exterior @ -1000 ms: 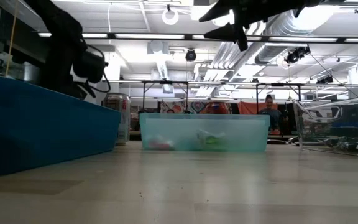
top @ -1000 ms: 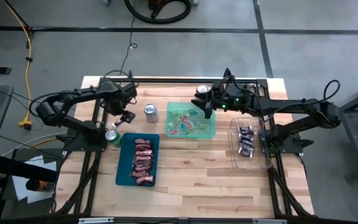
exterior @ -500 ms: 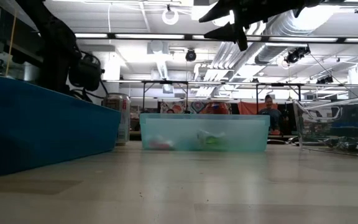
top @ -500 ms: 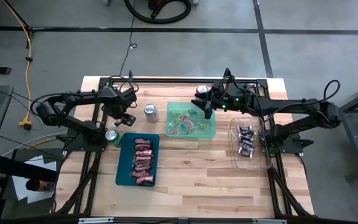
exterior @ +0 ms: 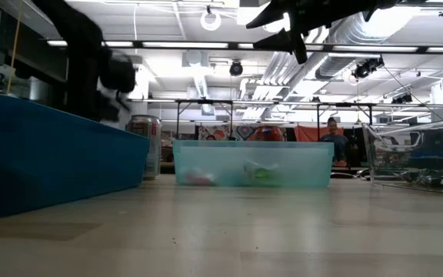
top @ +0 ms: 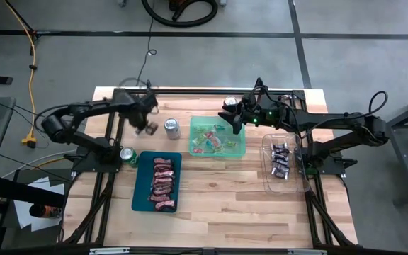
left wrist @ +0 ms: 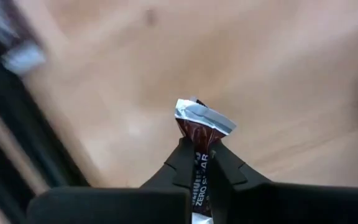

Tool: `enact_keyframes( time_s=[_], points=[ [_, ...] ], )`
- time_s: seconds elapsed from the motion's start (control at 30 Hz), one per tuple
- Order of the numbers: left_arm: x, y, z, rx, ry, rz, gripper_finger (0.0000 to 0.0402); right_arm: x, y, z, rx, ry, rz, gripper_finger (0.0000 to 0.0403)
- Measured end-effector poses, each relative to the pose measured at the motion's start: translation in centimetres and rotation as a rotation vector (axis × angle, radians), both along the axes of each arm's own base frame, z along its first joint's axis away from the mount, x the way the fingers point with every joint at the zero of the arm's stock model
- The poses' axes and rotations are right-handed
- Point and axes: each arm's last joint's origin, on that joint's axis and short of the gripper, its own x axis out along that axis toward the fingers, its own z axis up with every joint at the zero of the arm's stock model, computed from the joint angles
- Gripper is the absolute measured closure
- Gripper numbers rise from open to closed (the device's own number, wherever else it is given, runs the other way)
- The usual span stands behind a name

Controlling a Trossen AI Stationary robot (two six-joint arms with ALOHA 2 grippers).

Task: Organize candy in baskets
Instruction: Put the white brown chocolate into the transparent bin

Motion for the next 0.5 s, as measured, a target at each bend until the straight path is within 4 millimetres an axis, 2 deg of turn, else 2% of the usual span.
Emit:
enact_keyframes(
  time_s=[0.1,0.2,0.3,0.4,0.5],
  points=[
    [0.1,1.0,5.0,0.15,-0.148,0.023,0.0399,0.1,0.0,0.4,-0.003,-0.038,0.021,0.0192],
    [0.2,1.4,10.9,0.353,-0.379,0.017,0.0401,0.2,0.1,0.9,-0.012,-0.095,0.048,0.0192],
    [0.4,1.1,16.1,0.557,-0.689,-0.035,0.0401,0.2,0.2,1.5,0.003,-0.157,0.079,0.0192],
    [1.0,0.3,19.0,0.644,-0.975,-0.073,0.0401,0.2,0.3,1.7,0.019,-0.183,0.11,0.0192],
    [2.7,-0.7,20.2,0.648,-1.14,-0.147,0.0401,0.3,0.4,1.7,0.021,-0.184,0.146,0.0192]
  ],
)
